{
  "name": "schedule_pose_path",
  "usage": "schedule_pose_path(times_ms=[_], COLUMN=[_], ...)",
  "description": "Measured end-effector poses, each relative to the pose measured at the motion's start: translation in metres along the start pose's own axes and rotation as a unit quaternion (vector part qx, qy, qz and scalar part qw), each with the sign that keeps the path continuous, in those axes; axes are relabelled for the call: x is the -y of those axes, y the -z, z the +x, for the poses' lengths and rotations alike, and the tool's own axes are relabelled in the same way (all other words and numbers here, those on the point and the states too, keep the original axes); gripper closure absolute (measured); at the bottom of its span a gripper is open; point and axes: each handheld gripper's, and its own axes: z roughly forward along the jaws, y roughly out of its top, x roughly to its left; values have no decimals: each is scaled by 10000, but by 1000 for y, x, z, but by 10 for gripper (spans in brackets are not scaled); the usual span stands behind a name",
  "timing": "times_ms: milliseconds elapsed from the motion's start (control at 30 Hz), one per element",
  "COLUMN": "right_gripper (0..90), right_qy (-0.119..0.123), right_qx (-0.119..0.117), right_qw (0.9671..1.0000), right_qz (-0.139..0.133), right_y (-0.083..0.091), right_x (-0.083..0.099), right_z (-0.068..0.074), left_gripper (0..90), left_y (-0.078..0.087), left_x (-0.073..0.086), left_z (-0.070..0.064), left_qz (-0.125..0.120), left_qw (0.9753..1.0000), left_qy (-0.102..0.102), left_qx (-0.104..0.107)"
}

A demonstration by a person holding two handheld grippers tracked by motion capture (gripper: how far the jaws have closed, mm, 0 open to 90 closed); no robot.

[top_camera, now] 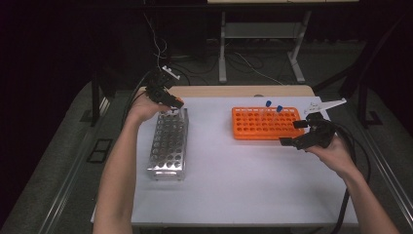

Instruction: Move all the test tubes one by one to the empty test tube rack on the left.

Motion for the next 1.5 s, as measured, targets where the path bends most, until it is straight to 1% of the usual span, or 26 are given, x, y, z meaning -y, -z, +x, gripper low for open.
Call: schedule_pose_path(times_ms=[33, 300, 333, 400, 433, 533, 600, 667, 733, 867, 933, 967, 1000, 1200, 1233, 1267, 1333, 1400, 1500], right_gripper=[2, 3, 3, 3, 3, 3, 3, 4, 58, 59, 60, 91, 157, 162, 176, 220, 230, 272, 327], right_qy=[-20, -136, -155, -194, -202, -291, -363, -415, -426, -509, -537, -562, -547, -606, -604, -596, -618, -620, -616], right_qx=[5, 116, 128, 160, 184, 240, 271, 306, 332, 417, 451, 456, 461, 510, 518, 526, 539, 580, 623], right_qw=[10000, 9998, 9998, 9997, 9996, 9993, 9989, 9986, 9985, 9978, 9975, 9973, 9974, 9967, 9967, 9967, 9964, 9962, 9959], right_qz=[-7, -38, -50, -47, -44, -79, -92, -91, -92, -118, -111, -107, -131, -183, -177, -181, -196, -212, -230], right_y=[-1, -9, -10, -12, -13, -17, -21, -26, -30, -38, -42, -44, -45, -54, -55, -57, -60, -62, -67], right_x=[0, -4, -4, -5, -6, -6, -5, -4, -3, -3, -2, -2, -2, -3, -3, -3, -3, -3, -4], right_z=[-2, -18, -20, -25, -27, -35, -39, -44, -48, -54, -56, -57, -58, -60, -60, -61, -62, -62, -63], left_gripper=[687, 682, 679, 672, 660, 574, 547, 483, 434, 400, 390, 384, 378, 310, 297, 286, 257, 238, 205], left_y=[-1, -7, -6, -5, -4, -2, 2, 6, 10, 19, 24, 26, 28, 39, 40, 42, 44, 46, 48], left_x=[1, 4, 5, 6, 6, 7, 8, 9, 10, 12, 13, 14, 15, 21, 22, 24, 26, 29, 33], left_z=[0, 0, 0, -1, -3, -6, -7, -9, -12, -16, -18, -19, -21, -31, -33, -35, -41, -46, -54], left_qz=[12, 17, 13, -40, -54, -66, -156, -242, -327, -419, -429, -460, -499, -682, -716, -731, -769, -844, -859], left_qw=[10000, 9999, 9999, 9998, 9998, 9997, 9994, 9992, 9989, 9984, 9985, 9983, 9982, 9971, 9969, 9968, 9966, 9959, 9958], left_qy=[3, 101, 116, 105, 98, 137, 142, 200, 220, 234, 196, 195, 197, 195, 193, 193, 166, 171, 105], left_qx=[-31, 37, 50, 142, 178, 215, 265, 238, 256, 289, 289, 285, 280, 259, 262, 255, 247, 268, 311])
